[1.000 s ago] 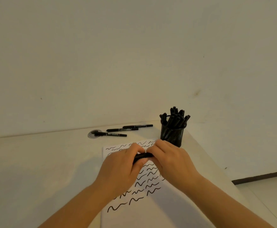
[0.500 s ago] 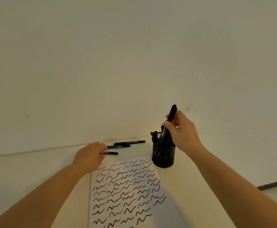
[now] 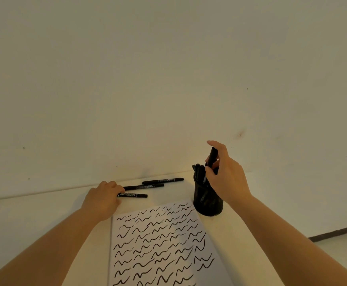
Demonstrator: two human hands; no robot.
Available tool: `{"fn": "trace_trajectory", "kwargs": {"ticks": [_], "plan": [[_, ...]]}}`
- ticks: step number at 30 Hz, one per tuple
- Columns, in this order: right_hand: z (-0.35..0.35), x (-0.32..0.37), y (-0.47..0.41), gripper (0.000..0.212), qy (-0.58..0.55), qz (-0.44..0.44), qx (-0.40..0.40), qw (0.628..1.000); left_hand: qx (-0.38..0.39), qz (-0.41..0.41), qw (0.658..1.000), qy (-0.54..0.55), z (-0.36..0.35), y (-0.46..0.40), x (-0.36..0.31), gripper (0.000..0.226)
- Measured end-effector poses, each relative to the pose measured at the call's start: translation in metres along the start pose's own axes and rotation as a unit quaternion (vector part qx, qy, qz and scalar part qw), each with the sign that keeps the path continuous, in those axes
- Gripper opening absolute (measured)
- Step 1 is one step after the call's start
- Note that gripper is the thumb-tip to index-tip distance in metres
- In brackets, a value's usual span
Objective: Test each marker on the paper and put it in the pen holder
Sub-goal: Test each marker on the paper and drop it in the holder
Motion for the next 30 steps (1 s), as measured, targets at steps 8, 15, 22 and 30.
{"fn": "trace_trajectory", "kwargs": {"ticks": [8,15,22,30], "plan": [[-0.008,-0.002,0.006,0.046,0.046,0.051,-0.033,0.997,-0.013,0.004,1.000,-0.013,-0.003,-0.004,-0.001,0.022],[-0.009,0.005,0.012,0.025,0.124,0.109,-0.035,0.986,-0.041,0.022,0.999,0.025,0.003,0.000,-0.002,0.020],[-0.003,0.015,0.017,0.036,0.150,0.095,-0.027,0.984,-0.069,0.024,0.982,0.174,0.049,0.014,-0.029,0.016],[-0.023,0.041,0.064,0.021,-0.218,-0.084,0.011,0.972,-0.129,-0.129,0.911,0.370,0.118,0.075,-0.105,0.009]]}}
Point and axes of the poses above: each hand's wrist, its own y-axis away from the middle knuckle, its own z-axis out of the back of the hand, x = y × z, the point moved 6 cm from there along -y, towards the middle knuckle, and after that the axes turned 7 degrees about -y, right-handed, at the moved point
